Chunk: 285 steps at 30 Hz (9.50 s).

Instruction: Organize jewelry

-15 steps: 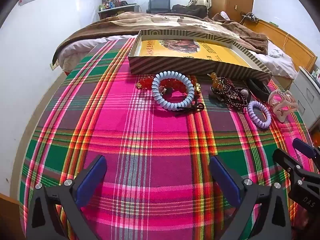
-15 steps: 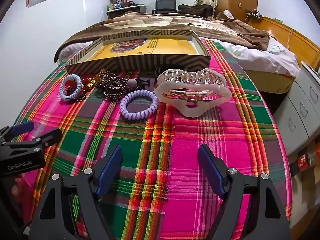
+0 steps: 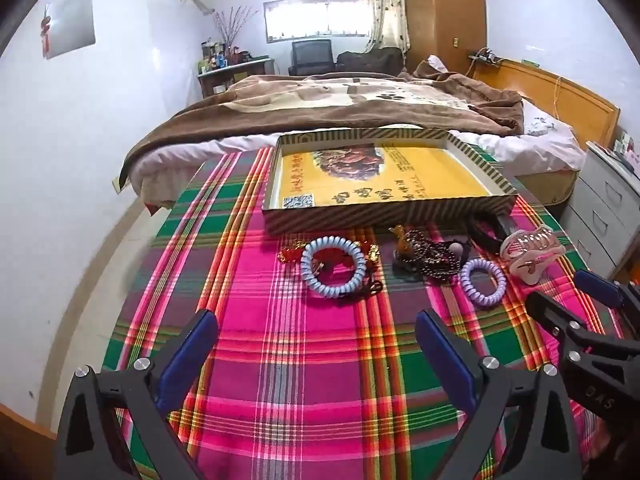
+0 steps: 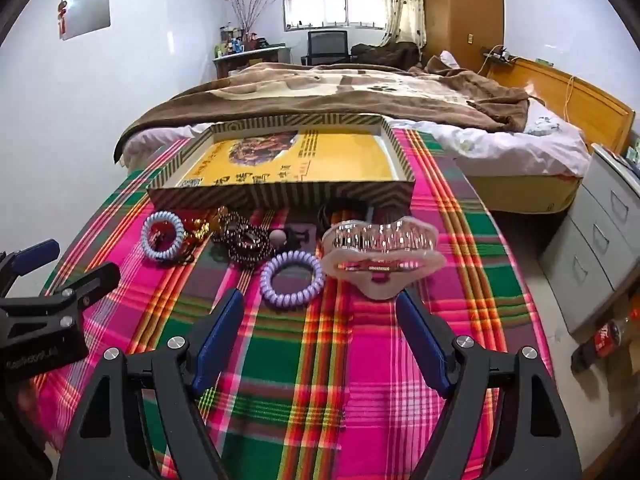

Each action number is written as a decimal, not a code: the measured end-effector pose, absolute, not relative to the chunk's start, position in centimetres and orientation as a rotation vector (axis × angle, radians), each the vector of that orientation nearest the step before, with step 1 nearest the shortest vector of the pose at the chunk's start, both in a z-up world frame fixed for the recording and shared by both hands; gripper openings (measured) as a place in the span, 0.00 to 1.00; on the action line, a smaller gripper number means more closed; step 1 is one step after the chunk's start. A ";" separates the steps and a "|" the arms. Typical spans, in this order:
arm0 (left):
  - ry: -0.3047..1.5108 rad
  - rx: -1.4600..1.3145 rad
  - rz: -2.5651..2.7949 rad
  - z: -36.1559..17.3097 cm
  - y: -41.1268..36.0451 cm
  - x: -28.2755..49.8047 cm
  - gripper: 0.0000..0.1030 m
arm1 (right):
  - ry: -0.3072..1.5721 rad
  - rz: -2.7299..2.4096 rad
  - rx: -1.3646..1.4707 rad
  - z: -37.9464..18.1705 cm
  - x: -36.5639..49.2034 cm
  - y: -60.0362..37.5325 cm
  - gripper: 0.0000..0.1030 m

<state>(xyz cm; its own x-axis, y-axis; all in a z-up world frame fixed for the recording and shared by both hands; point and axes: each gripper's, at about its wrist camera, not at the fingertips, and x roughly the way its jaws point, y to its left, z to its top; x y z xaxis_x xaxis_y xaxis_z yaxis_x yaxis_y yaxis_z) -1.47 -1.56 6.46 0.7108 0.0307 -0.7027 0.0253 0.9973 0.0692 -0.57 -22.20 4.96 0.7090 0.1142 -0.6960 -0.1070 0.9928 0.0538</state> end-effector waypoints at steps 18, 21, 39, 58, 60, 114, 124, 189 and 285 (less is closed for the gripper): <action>0.812 0.029 -0.010 6.4 -1.0 -1.3 0.97 | 0.774 0.087 0.018 5.2 -0.5 -22.8 0.76; 0.811 0.023 -0.010 6.3 -1.0 -1.3 0.97 | 0.774 0.085 0.018 5.2 -0.5 -22.8 0.76; 0.818 0.006 -0.003 6.3 -0.5 -1.3 0.97 | 0.773 0.079 0.018 5.3 -0.7 -22.7 0.76; 0.822 0.004 -0.003 6.3 -0.6 -1.5 0.97 | 0.775 0.075 0.023 5.2 -0.9 -22.9 0.76; 0.822 0.003 -0.002 6.3 -0.6 -1.5 0.97 | 0.776 0.075 0.023 5.2 -0.9 -22.9 0.76; 0.964 -0.158 -0.064 3.2 6.7 2.3 0.97 | 0.926 0.347 -0.137 1.2 4.6 -18.4 0.10; 0.961 -0.184 -0.123 2.8 5.4 5.4 0.94 | 0.814 0.355 -0.068 3.7 2.7 -19.5 0.09; 0.851 -0.140 -0.182 9.9 3.7 11.1 0.10 | 0.693 0.323 -0.056 10.8 8.0 -22.0 0.09; 0.905 -0.240 -0.193 4.2 6.8 7.5 0.81 | 0.965 0.530 0.006 2.2 11.5 -16.8 0.50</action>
